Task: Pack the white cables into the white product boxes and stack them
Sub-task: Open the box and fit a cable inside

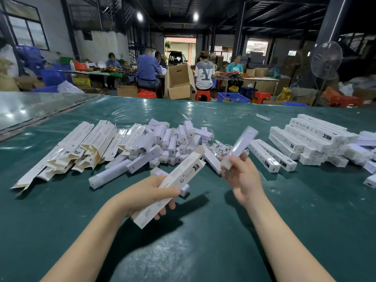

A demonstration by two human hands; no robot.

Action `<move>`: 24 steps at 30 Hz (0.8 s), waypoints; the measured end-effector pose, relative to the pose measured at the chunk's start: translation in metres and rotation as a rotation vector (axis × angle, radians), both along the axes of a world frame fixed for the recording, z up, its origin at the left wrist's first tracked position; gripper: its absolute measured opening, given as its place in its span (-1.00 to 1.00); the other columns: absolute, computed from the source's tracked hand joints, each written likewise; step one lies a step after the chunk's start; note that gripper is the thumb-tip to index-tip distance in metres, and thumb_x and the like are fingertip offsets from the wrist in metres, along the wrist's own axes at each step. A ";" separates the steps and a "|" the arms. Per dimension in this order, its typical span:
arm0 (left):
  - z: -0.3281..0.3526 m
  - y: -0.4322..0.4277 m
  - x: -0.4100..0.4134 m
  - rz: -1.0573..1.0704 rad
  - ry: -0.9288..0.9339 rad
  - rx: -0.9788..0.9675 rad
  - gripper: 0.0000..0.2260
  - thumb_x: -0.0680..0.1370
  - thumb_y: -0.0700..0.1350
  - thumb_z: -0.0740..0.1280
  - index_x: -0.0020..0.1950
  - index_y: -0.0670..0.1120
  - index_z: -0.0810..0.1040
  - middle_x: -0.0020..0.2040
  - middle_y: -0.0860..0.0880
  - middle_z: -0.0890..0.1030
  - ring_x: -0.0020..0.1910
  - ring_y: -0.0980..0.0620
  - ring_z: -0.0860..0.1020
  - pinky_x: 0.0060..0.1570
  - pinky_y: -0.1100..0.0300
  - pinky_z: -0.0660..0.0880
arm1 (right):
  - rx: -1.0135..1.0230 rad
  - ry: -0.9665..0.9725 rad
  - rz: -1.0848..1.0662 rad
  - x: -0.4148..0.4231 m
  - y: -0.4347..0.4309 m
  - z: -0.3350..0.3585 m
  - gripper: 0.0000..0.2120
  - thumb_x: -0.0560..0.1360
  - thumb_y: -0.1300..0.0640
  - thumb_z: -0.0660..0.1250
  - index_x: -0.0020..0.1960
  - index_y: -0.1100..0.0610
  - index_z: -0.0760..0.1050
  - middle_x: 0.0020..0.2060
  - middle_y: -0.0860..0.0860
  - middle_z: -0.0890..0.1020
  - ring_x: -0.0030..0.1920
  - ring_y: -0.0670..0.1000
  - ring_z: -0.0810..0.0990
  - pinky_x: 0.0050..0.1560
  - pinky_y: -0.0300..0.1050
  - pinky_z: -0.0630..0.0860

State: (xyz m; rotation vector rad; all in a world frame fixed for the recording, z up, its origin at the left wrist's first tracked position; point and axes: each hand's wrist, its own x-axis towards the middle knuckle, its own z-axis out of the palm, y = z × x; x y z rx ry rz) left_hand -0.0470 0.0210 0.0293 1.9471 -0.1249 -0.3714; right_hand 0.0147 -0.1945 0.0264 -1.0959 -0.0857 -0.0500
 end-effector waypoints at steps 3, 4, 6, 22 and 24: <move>-0.001 0.007 0.003 0.047 -0.016 -0.045 -0.65 0.34 0.06 0.32 0.05 -0.08 0.50 -0.33 -0.01 0.61 -0.47 0.08 0.50 -0.49 0.24 0.44 | -0.445 -0.193 -0.043 0.001 -0.004 -0.006 -0.78 0.51 0.32 0.25 -0.01 0.01 0.50 -0.25 -0.03 0.55 -0.30 -0.10 0.46 -0.35 -0.36 0.42; -0.001 0.009 0.003 0.056 -0.024 -0.058 -0.65 0.34 0.05 0.31 0.04 -0.09 0.51 -0.33 -0.01 0.61 -0.47 0.08 0.49 -0.50 0.25 0.43 | -0.453 -0.217 -0.051 0.000 -0.005 -0.007 -0.78 0.50 0.32 0.28 -0.04 0.00 0.51 -0.25 -0.02 0.56 -0.31 -0.12 0.47 -0.34 -0.36 0.44; -0.002 0.011 0.004 0.068 -0.035 -0.079 -0.68 0.34 0.03 0.29 0.01 -0.09 0.53 -0.34 -0.03 0.60 -0.48 0.08 0.49 -0.51 0.26 0.42 | -0.426 -0.227 -0.101 0.000 -0.007 -0.007 -0.81 0.47 0.32 0.33 -0.11 0.03 0.49 -0.26 0.02 0.58 -0.37 -0.17 0.48 -0.36 -0.34 0.45; -0.002 0.013 0.003 0.109 -0.134 -0.048 -0.65 0.32 0.13 0.41 -0.08 -0.12 0.62 -0.41 0.06 0.50 -0.39 0.10 0.55 -0.43 0.20 0.49 | -0.266 -0.212 -0.035 0.001 -0.016 -0.003 -0.85 0.42 0.39 0.34 -0.26 0.19 0.53 -0.49 -0.07 0.54 -0.54 -0.09 0.47 -0.37 -0.19 0.59; -0.003 0.014 0.003 0.134 -0.203 0.039 -0.78 0.35 0.10 0.46 -0.14 -0.01 0.63 -0.40 0.10 0.53 -0.39 0.10 0.53 -0.37 0.19 0.48 | -0.365 -0.237 -0.022 0.001 -0.019 -0.002 -0.82 0.41 0.41 0.36 -0.27 0.16 0.56 -0.50 -0.09 0.55 -0.53 -0.12 0.47 -0.40 -0.22 0.58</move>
